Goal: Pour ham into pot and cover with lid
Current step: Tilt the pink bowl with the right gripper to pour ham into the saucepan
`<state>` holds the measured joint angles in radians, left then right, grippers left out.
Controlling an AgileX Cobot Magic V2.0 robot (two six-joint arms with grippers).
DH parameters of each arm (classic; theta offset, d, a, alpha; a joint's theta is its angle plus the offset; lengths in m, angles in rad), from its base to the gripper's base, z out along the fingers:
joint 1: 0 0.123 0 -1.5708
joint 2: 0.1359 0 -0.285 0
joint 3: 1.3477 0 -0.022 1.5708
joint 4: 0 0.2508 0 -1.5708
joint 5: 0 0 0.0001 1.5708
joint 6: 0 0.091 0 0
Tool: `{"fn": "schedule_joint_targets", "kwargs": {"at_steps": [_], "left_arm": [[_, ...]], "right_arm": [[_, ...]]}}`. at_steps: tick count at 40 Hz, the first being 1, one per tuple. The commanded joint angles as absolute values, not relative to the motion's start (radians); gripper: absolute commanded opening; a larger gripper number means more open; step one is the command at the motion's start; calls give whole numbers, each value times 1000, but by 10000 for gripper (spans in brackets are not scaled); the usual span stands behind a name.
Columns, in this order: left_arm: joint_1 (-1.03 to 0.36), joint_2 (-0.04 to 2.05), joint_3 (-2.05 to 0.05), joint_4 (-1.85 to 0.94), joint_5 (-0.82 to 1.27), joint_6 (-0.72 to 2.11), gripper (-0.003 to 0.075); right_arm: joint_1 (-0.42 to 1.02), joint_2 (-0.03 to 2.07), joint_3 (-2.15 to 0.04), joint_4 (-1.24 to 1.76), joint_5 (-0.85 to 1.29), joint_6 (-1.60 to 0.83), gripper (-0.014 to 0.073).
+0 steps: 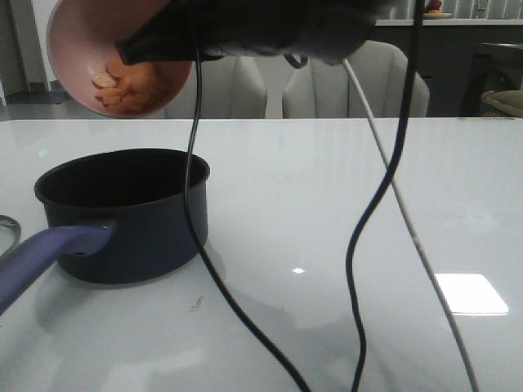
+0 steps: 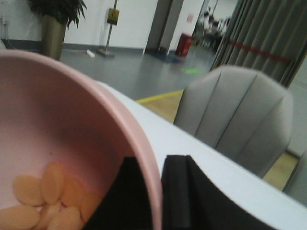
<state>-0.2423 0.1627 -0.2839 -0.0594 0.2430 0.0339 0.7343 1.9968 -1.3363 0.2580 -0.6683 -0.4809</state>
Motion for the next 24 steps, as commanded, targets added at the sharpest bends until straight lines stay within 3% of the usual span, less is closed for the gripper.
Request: {"fn": "schedule_joint_targets", "kwargs": {"at_steps": [1, 9, 24], "left_arm": [[-250, 172, -312, -64, 161, 33, 455], [-250, 172, -312, -64, 161, 33, 455], [-250, 172, -312, -64, 161, 33, 454]], "right_arm": [[736, 1980, -1327, 98, -1000, -485, 139], [736, 2041, -1282, 46, -1281, -539, 139], [736, 2054, -1279, -16, -1288, -764, 139]]}}
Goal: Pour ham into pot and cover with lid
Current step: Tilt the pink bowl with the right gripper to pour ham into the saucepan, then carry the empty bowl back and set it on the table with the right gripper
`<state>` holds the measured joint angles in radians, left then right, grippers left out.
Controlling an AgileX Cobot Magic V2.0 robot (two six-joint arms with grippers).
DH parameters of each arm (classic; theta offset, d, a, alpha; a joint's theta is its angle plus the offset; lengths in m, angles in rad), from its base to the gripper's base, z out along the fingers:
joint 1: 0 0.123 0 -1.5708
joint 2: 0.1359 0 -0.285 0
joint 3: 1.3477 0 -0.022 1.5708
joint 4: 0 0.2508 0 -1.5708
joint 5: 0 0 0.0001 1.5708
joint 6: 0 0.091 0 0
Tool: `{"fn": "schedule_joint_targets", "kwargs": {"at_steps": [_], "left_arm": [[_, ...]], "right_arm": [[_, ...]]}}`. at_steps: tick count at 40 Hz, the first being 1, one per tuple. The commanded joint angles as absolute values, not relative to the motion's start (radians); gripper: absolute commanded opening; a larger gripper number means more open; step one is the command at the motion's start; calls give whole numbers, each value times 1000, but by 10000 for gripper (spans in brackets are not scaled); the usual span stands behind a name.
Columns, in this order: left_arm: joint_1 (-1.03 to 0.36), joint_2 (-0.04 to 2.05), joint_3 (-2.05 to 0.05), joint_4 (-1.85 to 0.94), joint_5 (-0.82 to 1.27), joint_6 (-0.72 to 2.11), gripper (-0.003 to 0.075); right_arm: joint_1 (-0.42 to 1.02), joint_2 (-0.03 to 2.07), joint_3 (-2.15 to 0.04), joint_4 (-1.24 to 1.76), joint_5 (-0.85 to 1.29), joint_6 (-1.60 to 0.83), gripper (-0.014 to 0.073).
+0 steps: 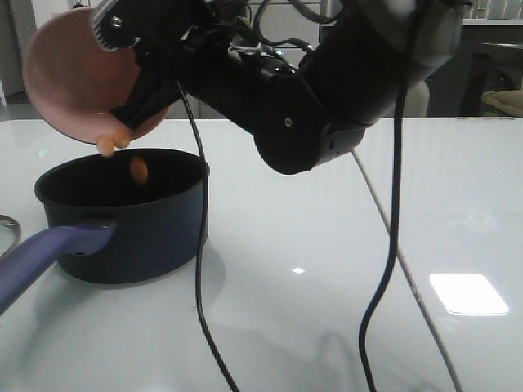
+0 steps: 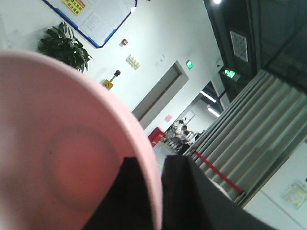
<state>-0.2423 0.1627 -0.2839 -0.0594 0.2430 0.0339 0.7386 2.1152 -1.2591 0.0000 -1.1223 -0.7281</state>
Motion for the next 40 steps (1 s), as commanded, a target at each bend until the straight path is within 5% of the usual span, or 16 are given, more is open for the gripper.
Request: {"fn": "schedule_joint_targets", "kwargs": {"at_steps": [1, 12, 18, 40], "left_arm": [[-250, 172, -312, -64, 161, 33, 454], [-250, 172, -312, -64, 161, 33, 454], [-250, 172, -312, -64, 161, 33, 454], [-250, 172, -312, -64, 161, 33, 454]], "right_arm": [[736, 2054, -1279, -16, -1288, -764, 139], [736, 2053, -1279, 12, -1285, -746, 139], [736, 2022, -1279, 183, -1196, -480, 139], [638, 1683, -1307, 433, -49, -353, 139]]}}
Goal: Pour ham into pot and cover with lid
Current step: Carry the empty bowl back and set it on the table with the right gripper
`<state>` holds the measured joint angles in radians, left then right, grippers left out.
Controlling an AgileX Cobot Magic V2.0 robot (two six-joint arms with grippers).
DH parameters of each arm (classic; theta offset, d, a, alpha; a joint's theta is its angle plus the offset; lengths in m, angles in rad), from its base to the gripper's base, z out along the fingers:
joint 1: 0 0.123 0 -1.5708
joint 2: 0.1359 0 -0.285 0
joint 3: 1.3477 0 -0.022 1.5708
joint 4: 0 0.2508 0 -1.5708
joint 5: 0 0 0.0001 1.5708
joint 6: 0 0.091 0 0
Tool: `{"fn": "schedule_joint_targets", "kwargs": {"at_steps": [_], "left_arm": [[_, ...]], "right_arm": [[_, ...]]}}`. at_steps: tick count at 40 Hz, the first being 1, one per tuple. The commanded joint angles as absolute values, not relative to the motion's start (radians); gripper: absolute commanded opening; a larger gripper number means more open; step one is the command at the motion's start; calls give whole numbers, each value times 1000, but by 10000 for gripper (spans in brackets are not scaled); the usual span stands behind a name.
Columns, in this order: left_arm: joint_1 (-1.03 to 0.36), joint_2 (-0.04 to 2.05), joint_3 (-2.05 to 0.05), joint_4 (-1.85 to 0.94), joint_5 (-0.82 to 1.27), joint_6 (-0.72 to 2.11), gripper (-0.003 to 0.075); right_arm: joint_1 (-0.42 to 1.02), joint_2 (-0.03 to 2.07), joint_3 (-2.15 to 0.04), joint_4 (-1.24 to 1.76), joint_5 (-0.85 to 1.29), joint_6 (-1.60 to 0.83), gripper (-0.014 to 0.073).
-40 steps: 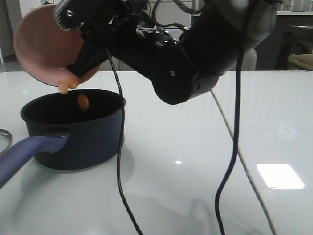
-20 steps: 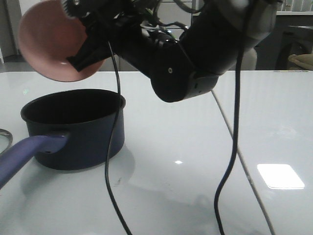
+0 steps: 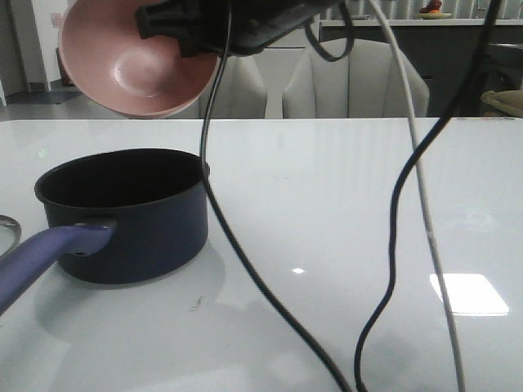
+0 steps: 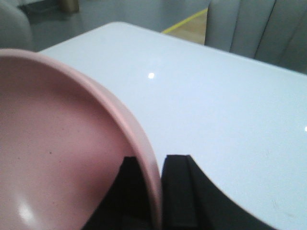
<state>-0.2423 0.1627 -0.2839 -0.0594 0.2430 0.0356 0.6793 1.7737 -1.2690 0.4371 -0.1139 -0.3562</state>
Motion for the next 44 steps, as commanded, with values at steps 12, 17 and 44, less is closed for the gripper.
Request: {"fn": "schedule_joint_targets", "kwargs": {"at_steps": [12, 17, 44], "left_arm": [[-250, 172, -312, -64, 161, 33, 455], [-250, 172, -312, -64, 161, 33, 454], [-250, 172, -312, -64, 161, 33, 455]], "right_arm": [[447, 1610, -1307, 345, 405, -369, 139], [371, 1605, -1307, 316, 508, -361, 139], [186, 1757, -1209, 291, 588, -200, 139]]}}
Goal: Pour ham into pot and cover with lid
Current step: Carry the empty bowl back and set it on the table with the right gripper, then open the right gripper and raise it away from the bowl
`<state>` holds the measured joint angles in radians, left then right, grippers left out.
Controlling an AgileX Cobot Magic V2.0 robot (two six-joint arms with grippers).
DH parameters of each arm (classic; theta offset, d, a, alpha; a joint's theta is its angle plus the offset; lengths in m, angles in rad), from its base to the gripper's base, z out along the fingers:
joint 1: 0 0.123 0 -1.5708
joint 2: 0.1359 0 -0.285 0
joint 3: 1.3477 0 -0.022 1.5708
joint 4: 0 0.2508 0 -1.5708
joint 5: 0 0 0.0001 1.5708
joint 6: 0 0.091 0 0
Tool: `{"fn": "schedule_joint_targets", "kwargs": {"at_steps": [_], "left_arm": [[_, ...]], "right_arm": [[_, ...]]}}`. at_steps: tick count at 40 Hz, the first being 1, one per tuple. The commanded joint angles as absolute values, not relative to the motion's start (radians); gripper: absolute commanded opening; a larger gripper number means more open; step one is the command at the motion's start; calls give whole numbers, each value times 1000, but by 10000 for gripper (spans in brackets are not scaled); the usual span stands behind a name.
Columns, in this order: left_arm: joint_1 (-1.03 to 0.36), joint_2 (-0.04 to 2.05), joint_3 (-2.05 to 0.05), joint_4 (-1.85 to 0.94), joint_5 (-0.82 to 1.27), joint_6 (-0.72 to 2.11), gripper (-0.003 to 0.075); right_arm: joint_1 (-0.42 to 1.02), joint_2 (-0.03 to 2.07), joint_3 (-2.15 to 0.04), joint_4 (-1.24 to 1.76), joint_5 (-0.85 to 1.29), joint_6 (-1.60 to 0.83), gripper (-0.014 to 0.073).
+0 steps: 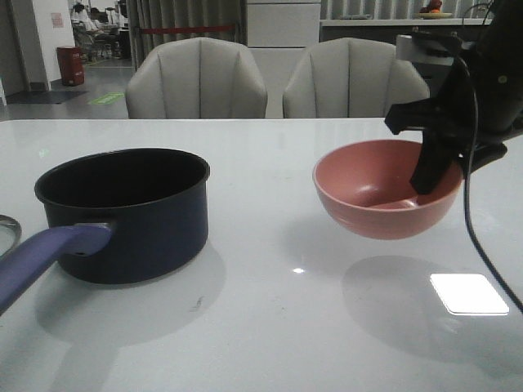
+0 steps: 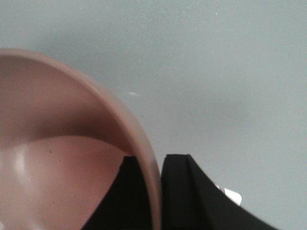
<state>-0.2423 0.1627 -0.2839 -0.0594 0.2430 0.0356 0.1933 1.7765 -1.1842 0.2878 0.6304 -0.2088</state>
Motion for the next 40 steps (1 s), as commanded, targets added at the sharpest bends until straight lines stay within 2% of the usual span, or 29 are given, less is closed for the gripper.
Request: {"fn": "schedule_joint_targets", "kwargs": {"at_steps": [1, 7, 14, 17, 30, 40], "left_arm": [[-250, 172, -312, -64, 161, 33, 455], [-250, 172, -312, -64, 161, 33, 454], [-250, 172, -312, -64, 161, 33, 455], [-250, 172, -312, -64, 161, 33, 455], [-250, 172, -312, -64, 161, 33, 454], [-250, 172, -312, -64, 161, 33, 455]], "right_arm": [[186, 1763, -1209, 291, 583, -195, 140], [186, 1792, -1218, 291, 570, -189, 195], [186, 1793, -1245, 290, 570, -189, 380], [186, 1786, -1263, 285, 587, -191, 424], [186, 1548, -1250, 280, 600, -329, 421], [190, 1223, -1081, 293, 426, -334, 421]]}}
